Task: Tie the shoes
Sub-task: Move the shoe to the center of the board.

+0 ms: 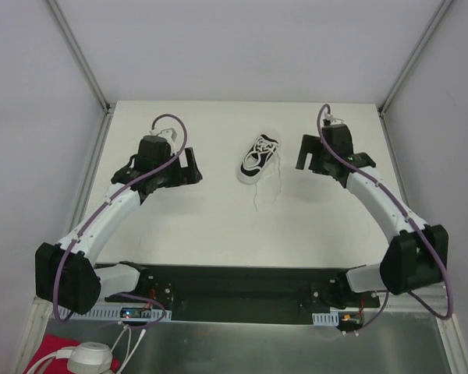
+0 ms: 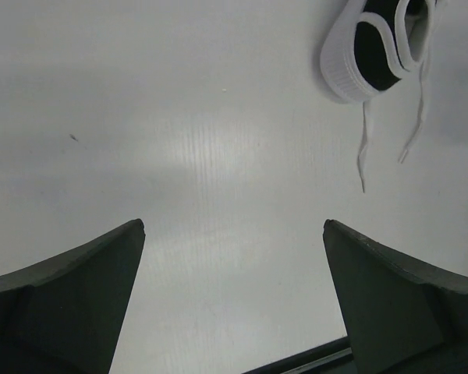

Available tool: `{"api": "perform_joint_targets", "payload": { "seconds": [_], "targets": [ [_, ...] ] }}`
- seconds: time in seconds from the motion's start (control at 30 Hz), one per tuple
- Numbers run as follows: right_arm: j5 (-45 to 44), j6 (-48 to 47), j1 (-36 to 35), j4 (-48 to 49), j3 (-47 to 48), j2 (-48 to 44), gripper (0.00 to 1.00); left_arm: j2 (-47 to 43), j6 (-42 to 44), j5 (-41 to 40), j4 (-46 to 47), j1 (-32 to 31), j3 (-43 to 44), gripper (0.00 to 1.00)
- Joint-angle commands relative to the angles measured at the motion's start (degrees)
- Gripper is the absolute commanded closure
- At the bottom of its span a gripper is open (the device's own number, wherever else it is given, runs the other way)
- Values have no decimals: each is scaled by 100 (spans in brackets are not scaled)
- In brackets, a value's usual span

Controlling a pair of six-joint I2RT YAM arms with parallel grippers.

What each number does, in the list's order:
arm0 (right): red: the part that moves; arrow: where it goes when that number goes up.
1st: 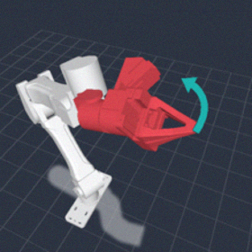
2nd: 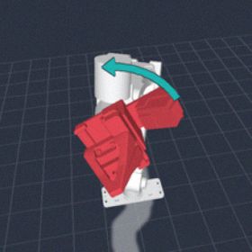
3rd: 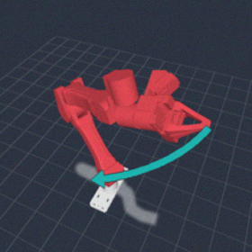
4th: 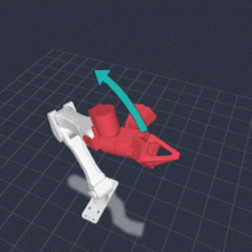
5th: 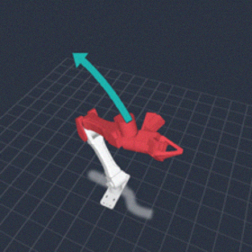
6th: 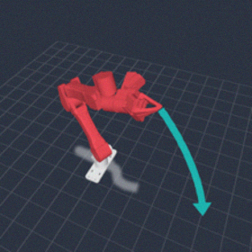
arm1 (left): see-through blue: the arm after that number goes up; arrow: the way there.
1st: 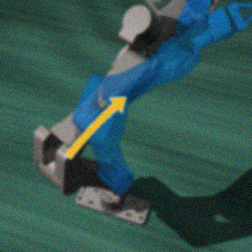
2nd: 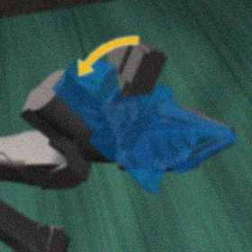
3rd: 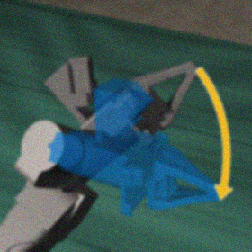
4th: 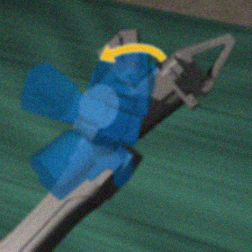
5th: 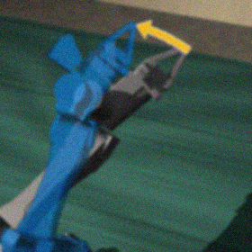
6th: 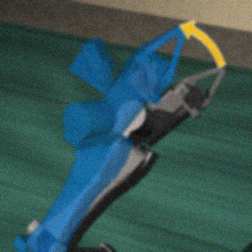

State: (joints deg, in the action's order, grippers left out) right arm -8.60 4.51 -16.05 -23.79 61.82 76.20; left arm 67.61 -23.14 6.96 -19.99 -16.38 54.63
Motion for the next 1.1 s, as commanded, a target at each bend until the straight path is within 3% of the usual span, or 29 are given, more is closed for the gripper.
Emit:
{"api": "perform_joint_targets", "payload": {
  "seconds": [0.0,0.1,0.4,0.67,0.83,0.87,1.07],
  "targets": [
    [509,392,-547,15,1048,868,3,383,-358,95,-14,-321,117,1],
    [456,480,-881,-160,1812,1850,2,542,-437,121,-23,-550,188,1],
    [526,928,-1137,-433,3203,3425,1,235,-569,-54,-49,-585,-66,1],
    [394,1175,-1190,-776,3706,4139,13,164,-727,-133,-49,-585,-207,1],
    [456,1148,-1225,-767,3653,4227,36,68,-666,-195,-58,-585,-172,1],
    [421,1113,-1233,-759,3635,4227,47,68,-666,-239,-75,-577,-163,1],
    [69,648,-1392,-705,3398,3806,83,68,-657,-230,-93,-577,-172,1]
  ]
}}
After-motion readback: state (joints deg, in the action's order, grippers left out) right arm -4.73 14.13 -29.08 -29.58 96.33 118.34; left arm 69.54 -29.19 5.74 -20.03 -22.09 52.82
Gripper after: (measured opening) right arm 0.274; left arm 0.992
